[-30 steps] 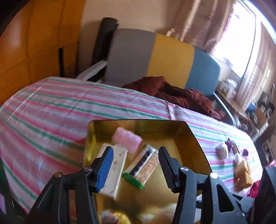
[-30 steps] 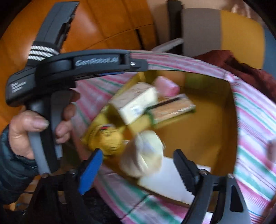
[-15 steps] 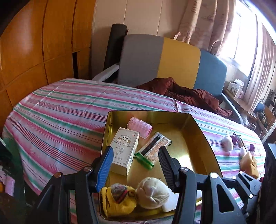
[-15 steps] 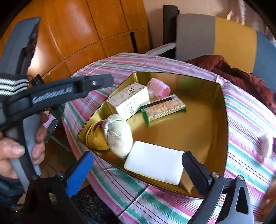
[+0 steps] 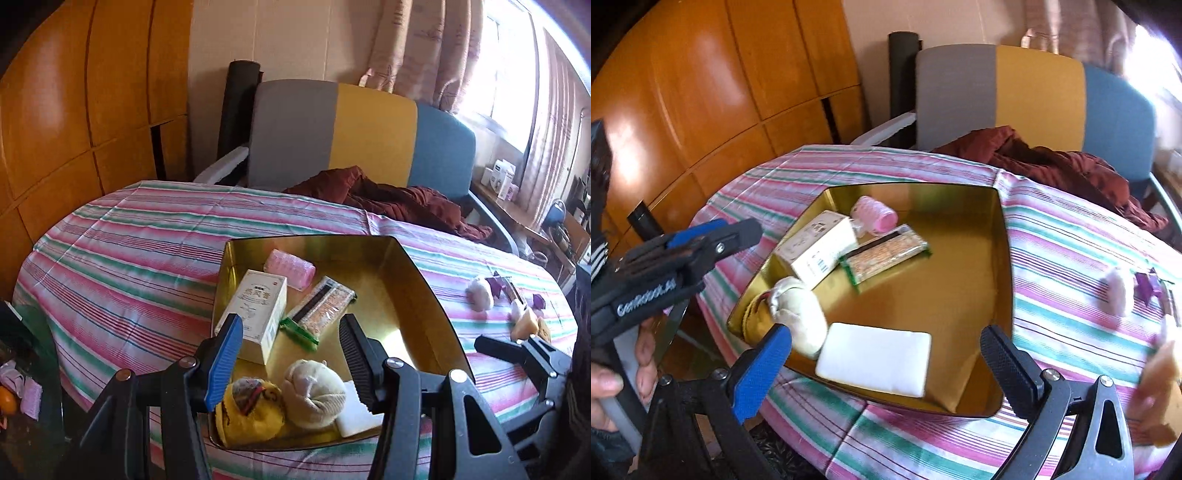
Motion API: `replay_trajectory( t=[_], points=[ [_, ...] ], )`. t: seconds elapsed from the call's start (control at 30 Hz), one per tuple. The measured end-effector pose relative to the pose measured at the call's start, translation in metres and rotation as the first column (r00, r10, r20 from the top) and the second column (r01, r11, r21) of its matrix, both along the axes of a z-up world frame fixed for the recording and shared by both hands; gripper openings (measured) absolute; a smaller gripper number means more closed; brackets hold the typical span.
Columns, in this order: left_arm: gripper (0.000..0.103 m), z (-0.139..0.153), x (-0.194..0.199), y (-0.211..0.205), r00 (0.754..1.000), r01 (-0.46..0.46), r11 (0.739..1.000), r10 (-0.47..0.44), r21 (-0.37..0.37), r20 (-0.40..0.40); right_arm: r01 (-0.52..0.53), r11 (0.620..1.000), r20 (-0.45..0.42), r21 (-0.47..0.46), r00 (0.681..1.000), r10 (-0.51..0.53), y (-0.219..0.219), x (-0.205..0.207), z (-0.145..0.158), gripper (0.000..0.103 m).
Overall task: Organize objects
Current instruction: 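Move both tools back toward the remaining items on the cloth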
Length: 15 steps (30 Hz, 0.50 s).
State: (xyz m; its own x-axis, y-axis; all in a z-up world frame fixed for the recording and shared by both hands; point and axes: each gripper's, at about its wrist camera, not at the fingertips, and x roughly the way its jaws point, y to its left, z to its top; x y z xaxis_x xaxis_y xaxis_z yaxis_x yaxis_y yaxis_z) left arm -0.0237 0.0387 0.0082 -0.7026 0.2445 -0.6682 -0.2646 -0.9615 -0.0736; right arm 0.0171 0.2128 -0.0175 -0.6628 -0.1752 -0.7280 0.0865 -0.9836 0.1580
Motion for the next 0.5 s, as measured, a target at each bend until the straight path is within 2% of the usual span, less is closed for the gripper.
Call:
replay_trajectory(
  t=[0.5],
  points=[
    [0.055,0.009,0.017,0.022,0.998,0.066,0.998,-0.066,-0.008,-0.022,0.131,0.991,0.000,0.004,0.991,-0.131,0.037,0.010,0.006,0.103]
  ],
)
